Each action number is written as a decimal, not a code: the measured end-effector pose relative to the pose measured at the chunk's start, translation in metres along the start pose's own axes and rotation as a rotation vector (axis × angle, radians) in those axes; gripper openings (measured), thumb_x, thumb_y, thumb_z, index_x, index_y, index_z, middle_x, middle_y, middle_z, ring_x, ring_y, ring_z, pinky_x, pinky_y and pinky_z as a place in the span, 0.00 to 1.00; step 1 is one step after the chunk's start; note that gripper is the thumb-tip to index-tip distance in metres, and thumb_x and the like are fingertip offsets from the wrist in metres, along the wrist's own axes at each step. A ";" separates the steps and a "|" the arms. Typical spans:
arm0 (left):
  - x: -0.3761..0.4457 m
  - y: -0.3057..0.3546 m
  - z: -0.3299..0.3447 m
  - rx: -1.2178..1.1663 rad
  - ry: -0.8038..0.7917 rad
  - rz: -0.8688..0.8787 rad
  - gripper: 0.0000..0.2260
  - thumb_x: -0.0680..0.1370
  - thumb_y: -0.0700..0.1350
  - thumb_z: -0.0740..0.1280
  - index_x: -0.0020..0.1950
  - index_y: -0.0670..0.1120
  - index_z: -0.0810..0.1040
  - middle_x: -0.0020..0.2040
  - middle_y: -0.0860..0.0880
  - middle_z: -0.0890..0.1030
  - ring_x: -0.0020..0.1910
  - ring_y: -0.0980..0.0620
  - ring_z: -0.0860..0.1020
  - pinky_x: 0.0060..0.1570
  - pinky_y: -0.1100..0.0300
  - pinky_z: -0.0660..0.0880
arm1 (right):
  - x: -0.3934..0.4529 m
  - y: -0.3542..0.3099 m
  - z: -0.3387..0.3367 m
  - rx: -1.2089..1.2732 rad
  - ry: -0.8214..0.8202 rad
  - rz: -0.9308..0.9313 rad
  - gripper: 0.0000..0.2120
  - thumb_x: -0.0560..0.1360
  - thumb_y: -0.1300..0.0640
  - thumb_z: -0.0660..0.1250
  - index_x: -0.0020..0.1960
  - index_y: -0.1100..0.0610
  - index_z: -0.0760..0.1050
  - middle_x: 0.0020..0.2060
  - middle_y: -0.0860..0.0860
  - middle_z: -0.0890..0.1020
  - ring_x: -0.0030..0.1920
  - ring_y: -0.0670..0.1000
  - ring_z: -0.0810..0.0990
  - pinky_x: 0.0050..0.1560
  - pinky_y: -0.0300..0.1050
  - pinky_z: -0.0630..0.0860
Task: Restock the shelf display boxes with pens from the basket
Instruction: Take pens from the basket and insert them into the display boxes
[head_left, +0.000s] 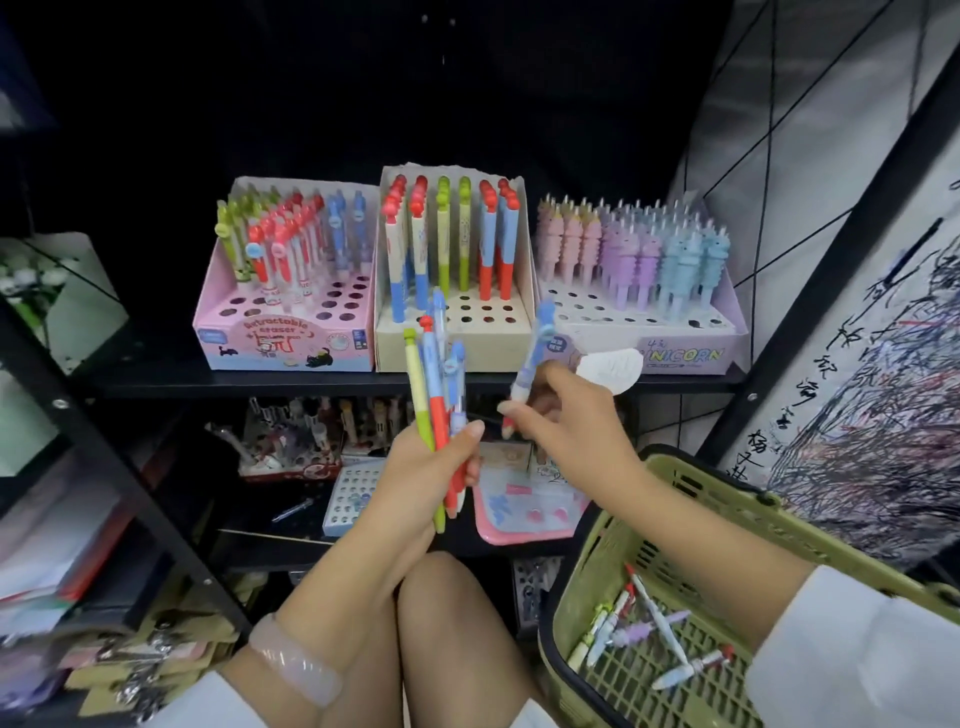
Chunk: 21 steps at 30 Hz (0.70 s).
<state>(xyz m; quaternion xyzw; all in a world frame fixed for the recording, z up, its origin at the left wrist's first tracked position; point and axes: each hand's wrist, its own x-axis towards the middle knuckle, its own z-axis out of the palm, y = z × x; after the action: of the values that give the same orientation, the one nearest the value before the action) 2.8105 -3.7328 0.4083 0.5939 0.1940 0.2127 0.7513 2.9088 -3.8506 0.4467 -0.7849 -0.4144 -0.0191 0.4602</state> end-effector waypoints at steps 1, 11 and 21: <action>0.000 0.002 -0.001 0.005 0.017 0.014 0.05 0.77 0.41 0.66 0.41 0.45 0.74 0.25 0.53 0.75 0.25 0.56 0.72 0.30 0.59 0.68 | 0.001 -0.005 0.007 0.167 -0.009 0.094 0.07 0.72 0.57 0.71 0.40 0.52 0.72 0.32 0.45 0.79 0.31 0.41 0.79 0.36 0.33 0.76; 0.000 0.018 -0.037 0.079 0.105 0.103 0.03 0.77 0.41 0.66 0.43 0.45 0.74 0.24 0.53 0.75 0.25 0.57 0.72 0.24 0.64 0.69 | 0.022 -0.041 0.043 0.357 -0.095 0.162 0.06 0.73 0.56 0.70 0.39 0.53 0.74 0.28 0.44 0.78 0.28 0.40 0.75 0.31 0.35 0.74; 0.002 0.050 -0.074 0.035 0.189 0.108 0.05 0.77 0.43 0.66 0.44 0.43 0.78 0.26 0.51 0.73 0.27 0.54 0.71 0.23 0.63 0.66 | 0.079 -0.091 0.040 0.482 0.008 0.087 0.03 0.78 0.54 0.62 0.46 0.51 0.73 0.30 0.46 0.79 0.30 0.42 0.76 0.36 0.44 0.77</action>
<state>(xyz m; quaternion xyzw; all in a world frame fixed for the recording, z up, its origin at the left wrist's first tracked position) 2.7674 -3.6616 0.4408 0.5937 0.2353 0.3046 0.7067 2.8853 -3.7497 0.5205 -0.6695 -0.3710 0.0972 0.6362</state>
